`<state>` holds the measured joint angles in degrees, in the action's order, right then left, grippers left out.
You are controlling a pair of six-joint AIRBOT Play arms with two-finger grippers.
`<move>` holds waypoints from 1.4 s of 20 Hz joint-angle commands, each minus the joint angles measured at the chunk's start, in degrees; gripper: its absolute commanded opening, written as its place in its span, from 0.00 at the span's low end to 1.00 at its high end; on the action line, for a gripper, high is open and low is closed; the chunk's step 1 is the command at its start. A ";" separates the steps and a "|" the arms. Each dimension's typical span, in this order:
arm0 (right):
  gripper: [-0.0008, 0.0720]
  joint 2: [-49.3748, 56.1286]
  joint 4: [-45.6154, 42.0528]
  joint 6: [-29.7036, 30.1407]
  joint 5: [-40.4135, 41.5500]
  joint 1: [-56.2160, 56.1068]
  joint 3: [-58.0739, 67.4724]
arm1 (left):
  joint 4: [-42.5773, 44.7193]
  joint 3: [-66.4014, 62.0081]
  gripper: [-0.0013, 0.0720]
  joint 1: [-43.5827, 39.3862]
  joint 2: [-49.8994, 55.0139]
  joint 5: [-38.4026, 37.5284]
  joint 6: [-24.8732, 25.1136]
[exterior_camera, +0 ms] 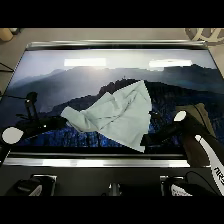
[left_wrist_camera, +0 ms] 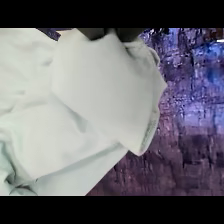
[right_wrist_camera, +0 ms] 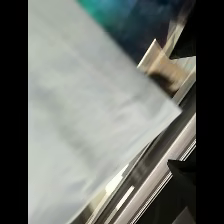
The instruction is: Fold the shirts.
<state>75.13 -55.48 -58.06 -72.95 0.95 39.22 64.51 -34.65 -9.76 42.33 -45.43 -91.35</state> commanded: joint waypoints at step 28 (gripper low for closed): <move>0.04 -37.46 -18.32 4.87 15.58 4.96 72.13 | 10.58 -53.79 0.06 10.86 -17.92 3.85 -8.98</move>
<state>39.18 -69.04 -50.57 -56.62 5.65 108.33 74.96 -85.97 0.47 24.80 -40.32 -99.33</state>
